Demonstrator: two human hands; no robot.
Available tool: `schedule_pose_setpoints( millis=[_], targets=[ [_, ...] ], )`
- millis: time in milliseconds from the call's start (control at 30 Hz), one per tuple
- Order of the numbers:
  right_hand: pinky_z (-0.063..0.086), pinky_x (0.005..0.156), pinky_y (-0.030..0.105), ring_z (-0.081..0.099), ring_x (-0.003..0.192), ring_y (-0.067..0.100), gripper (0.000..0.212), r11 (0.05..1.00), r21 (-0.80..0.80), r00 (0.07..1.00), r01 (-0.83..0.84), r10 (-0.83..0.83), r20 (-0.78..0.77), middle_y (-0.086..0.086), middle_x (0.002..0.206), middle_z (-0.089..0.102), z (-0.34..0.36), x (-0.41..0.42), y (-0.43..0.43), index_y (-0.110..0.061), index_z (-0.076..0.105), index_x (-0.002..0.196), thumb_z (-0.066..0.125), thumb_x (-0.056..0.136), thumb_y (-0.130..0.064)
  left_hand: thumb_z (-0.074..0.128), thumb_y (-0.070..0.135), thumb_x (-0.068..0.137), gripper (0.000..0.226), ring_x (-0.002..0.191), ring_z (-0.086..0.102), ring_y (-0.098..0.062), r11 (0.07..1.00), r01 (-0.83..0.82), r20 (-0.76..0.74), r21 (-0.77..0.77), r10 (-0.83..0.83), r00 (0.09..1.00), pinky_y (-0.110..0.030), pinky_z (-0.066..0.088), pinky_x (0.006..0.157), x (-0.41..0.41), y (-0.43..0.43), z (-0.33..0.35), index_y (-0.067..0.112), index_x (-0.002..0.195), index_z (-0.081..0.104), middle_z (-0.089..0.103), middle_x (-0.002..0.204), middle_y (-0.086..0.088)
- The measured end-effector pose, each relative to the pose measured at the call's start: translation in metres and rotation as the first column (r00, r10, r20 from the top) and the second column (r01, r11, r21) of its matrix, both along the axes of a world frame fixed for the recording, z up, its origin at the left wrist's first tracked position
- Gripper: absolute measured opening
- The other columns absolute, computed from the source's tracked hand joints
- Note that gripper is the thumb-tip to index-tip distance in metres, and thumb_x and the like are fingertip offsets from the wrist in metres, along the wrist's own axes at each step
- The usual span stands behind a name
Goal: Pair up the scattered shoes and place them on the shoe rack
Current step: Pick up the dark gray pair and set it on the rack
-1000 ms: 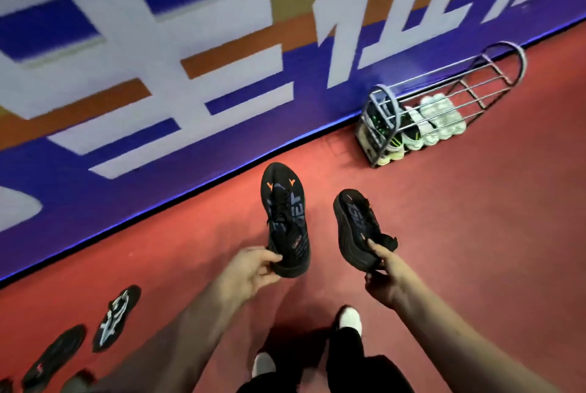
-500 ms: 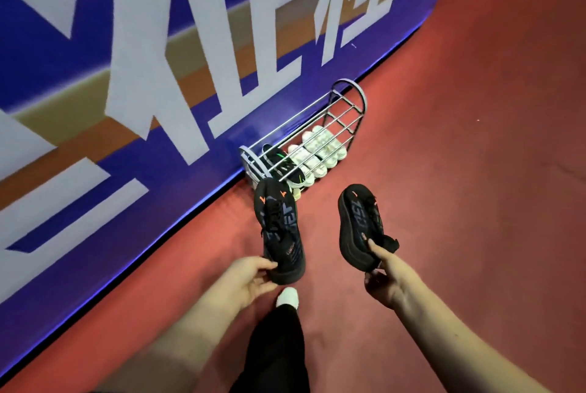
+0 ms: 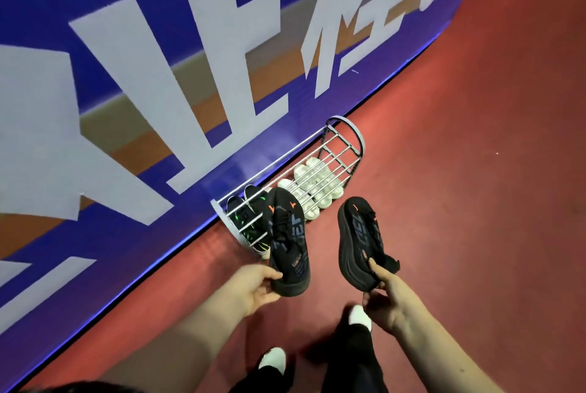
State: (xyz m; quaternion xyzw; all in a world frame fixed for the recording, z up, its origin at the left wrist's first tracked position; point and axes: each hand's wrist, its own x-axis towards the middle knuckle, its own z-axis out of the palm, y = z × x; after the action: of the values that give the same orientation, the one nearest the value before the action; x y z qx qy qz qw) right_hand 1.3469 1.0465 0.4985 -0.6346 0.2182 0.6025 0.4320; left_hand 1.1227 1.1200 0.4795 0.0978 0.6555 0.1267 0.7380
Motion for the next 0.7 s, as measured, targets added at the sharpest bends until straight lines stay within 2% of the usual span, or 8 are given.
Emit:
schedule_pose_setpoints(
  millis=[100,267,300,367,433,567,633,700],
  targets=[
    [0.033,0.041,0.021,0.037,0.054,0.014,0.023,0.998,-0.024,0.998,-0.054,0.053,-0.024,0.004,0.070,0.052,-0.012,0.033,0.039,-0.008,0.055,0.077,0.072,0.080,-0.023,0.049,-0.013,0.084,0.019,0.073,0.058,-0.024,0.997,-0.073,-0.056,-0.027,0.072,0.996,-0.039,0.048,0.075,0.028,0.028,-0.007,0.003,0.082,0.059,0.061,0.082,-0.012],
    [0.035,0.052,0.020,0.046,0.061,0.012,0.014,0.981,0.022,0.980,-0.193,0.194,-0.039,0.004,0.069,0.061,-0.036,0.088,0.115,-0.008,0.061,0.084,0.070,0.082,-0.019,0.050,-0.013,0.084,0.017,0.076,0.057,-0.025,0.981,-0.184,-0.101,-0.057,0.178,0.979,-0.046,0.046,0.089,0.067,0.066,-0.039,0.002,0.083,0.059,0.062,0.082,-0.013],
    [0.042,0.053,0.019,0.052,0.064,0.012,0.014,0.977,0.022,0.977,-0.210,0.211,-0.029,0.005,0.068,0.066,-0.046,0.098,0.129,-0.007,0.063,0.086,0.071,0.080,-0.018,0.050,-0.013,0.084,0.017,0.075,0.057,-0.025,0.978,-0.201,-0.114,-0.059,0.194,0.974,-0.044,0.048,0.082,0.073,0.075,-0.048,0.002,0.084,0.059,0.062,0.082,-0.013],
    [0.052,0.069,0.022,0.062,0.075,0.017,0.024,0.973,0.008,0.973,-0.229,0.229,-0.001,0.010,0.077,0.072,-0.067,0.115,0.155,-0.004,0.067,0.095,0.076,0.075,-0.014,0.050,-0.013,0.083,0.019,0.074,0.057,-0.024,0.973,-0.224,-0.135,-0.062,0.214,0.968,-0.038,0.049,0.066,0.081,0.094,-0.063,0.004,0.085,0.059,0.062,0.080,-0.012],
    [0.050,0.082,0.027,0.063,0.084,0.020,0.034,0.972,-0.007,0.972,-0.236,0.236,0.008,0.013,0.088,0.070,-0.087,0.125,0.177,-0.002,0.067,0.102,0.077,0.071,-0.012,0.051,-0.013,0.084,0.023,0.074,0.057,-0.022,0.973,-0.222,-0.146,-0.063,0.211,0.967,-0.034,0.049,0.059,0.085,0.113,-0.080,0.009,0.082,0.058,0.063,0.080,-0.009],
    [0.047,0.073,0.027,0.057,0.081,0.018,0.056,0.942,0.018,0.942,-0.336,0.336,0.001,0.008,0.092,0.069,-0.134,0.132,0.213,-0.008,0.069,0.106,0.085,0.055,-0.025,0.051,-0.012,0.084,0.021,0.072,0.060,-0.017,0.974,-0.219,-0.155,-0.066,0.207,0.966,-0.021,0.051,0.042,0.089,0.155,-0.124,0.008,0.086,0.059,0.064,0.081,-0.007],
    [0.047,0.062,0.026,0.052,0.069,0.015,0.051,0.930,0.041,0.931,-0.364,0.365,-0.004,0.004,0.083,0.067,-0.157,0.135,0.227,-0.009,0.068,0.107,0.081,0.061,-0.027,0.051,-0.014,0.083,0.023,0.073,0.061,-0.019,0.964,-0.262,-0.143,-0.040,0.254,0.957,-0.026,0.053,0.049,0.095,0.174,-0.153,0.006,0.091,0.060,0.065,0.082,-0.008],
    [0.052,0.057,0.025,0.055,0.068,0.015,0.046,0.918,0.065,0.917,-0.392,0.395,-0.048,0.003,0.080,0.069,-0.179,0.137,0.237,-0.009,0.067,0.104,0.076,0.064,-0.028,0.051,-0.015,0.082,0.025,0.075,0.063,-0.022,0.953,-0.302,-0.123,-0.021,0.297,0.947,-0.032,0.053,0.063,0.103,0.192,-0.173,0.005,0.091,0.062,0.067,0.082,-0.010]
  ],
)
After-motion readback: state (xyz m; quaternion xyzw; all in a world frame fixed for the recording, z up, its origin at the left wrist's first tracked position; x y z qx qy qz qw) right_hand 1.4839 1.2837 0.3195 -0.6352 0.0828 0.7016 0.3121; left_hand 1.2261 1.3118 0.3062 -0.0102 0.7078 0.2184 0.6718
